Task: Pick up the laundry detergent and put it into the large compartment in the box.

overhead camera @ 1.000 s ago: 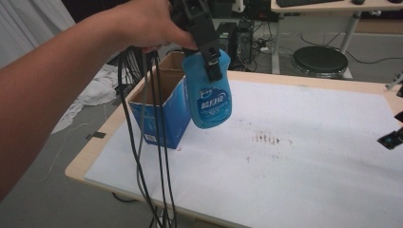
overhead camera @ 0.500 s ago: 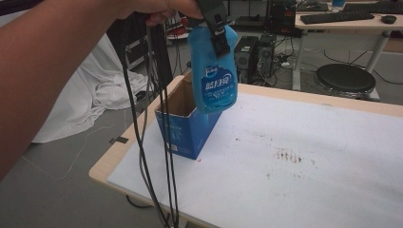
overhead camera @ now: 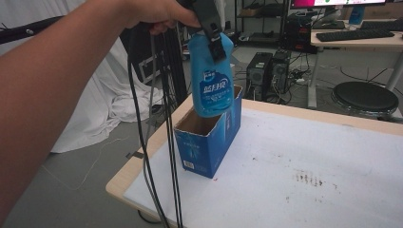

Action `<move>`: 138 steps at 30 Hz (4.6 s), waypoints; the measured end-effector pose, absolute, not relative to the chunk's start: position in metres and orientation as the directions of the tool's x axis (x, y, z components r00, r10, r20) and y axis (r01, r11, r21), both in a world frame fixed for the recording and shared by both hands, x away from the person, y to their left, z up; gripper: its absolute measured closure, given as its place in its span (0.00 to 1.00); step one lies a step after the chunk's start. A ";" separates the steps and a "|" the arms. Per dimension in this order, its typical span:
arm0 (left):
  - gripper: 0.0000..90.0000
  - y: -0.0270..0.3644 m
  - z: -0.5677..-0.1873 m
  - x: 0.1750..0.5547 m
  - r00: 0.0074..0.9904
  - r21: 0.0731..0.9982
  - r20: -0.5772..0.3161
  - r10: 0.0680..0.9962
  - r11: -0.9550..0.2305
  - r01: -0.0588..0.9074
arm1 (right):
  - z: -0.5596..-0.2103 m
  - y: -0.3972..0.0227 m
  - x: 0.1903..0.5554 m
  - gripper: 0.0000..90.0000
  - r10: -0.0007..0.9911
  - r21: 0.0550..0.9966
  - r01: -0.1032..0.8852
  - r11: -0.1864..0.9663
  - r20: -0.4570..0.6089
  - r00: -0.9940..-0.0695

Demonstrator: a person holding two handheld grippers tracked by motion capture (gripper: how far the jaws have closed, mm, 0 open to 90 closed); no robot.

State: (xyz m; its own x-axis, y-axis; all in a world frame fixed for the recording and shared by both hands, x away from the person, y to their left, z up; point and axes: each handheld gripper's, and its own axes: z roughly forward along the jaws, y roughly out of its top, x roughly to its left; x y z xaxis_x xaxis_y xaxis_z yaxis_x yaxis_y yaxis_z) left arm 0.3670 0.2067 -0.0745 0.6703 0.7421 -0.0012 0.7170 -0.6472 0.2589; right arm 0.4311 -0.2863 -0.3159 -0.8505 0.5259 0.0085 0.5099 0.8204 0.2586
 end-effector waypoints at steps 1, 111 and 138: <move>0.42 0.207 -0.075 0.367 0.670 0.259 -0.001 0.742 -0.647 0.717 | -0.316 -0.286 0.431 0.04 0.526 0.259 0.510 0.820 0.008 -0.850; 0.27 0.274 -0.252 0.409 0.644 0.247 -0.090 0.760 -0.609 0.754 | -0.333 -0.287 0.441 0.04 0.551 0.217 0.545 0.810 0.035 -0.834; 0.22 0.223 -0.197 0.384 0.706 0.365 -0.057 0.706 -0.643 0.673 | -0.326 -0.292 0.434 0.04 0.556 0.241 0.546 0.802 0.030 -0.830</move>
